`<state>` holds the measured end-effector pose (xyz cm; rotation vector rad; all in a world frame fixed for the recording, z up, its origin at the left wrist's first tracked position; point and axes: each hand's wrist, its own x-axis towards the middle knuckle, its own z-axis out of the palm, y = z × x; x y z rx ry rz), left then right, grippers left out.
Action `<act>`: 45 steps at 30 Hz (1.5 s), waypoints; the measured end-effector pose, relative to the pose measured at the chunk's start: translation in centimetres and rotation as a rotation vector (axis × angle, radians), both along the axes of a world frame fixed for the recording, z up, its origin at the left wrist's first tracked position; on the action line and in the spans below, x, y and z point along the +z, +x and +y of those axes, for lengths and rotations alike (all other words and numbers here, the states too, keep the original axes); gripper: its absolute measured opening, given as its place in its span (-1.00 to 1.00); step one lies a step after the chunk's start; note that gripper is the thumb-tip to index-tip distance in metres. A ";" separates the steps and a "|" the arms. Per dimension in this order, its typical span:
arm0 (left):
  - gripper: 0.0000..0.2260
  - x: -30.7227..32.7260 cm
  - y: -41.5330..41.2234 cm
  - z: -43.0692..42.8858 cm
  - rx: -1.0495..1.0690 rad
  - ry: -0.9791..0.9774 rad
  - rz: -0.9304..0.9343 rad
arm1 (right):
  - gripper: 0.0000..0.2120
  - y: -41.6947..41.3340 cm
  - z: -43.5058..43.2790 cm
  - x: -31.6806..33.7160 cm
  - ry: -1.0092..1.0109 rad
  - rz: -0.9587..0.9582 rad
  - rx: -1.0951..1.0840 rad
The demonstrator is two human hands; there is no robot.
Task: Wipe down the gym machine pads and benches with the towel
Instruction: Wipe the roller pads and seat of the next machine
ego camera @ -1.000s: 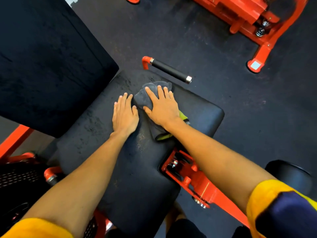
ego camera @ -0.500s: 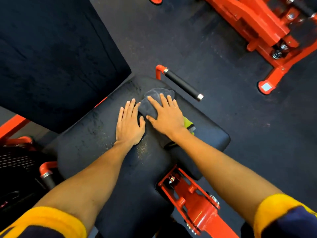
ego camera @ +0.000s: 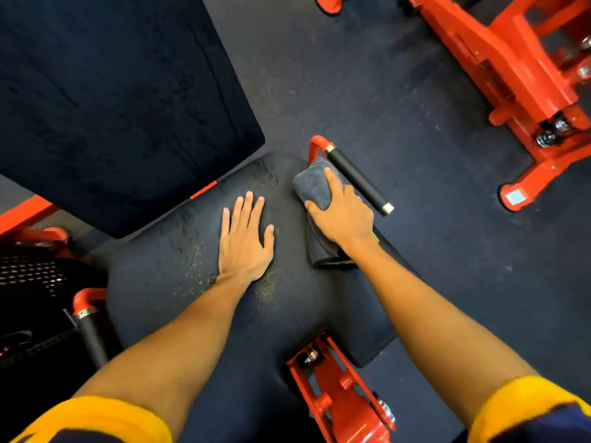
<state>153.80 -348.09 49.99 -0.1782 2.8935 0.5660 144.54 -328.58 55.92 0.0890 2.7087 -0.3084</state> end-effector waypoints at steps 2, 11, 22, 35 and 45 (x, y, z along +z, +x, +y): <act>-0.43 0.1 0.0 -0.1 -0.004 -0.008 0.006 | -0.22 -1.5 -1.4 -0.4 0.026 -0.024 0.049; -0.44 -0.1 -0.2 -0.1 -0.007 0.004 0.028 | -0.23 -8.0 -6.0 -2.3 -0.018 -0.105 0.131; -0.43 0.1 -0.1 0.0 0.002 0.004 0.033 | -0.16 -2.7 -3.1 -1.2 0.055 -0.002 0.020; -0.49 0.6 0.3 -2.3 0.291 0.045 -0.004 | -0.26 2.4 -2.6 1.1 0.004 0.047 0.385; -0.51 -0.2 0.0 -4.5 0.326 0.009 0.002 | -0.23 -4.0 -9.5 -0.8 0.023 -0.048 0.319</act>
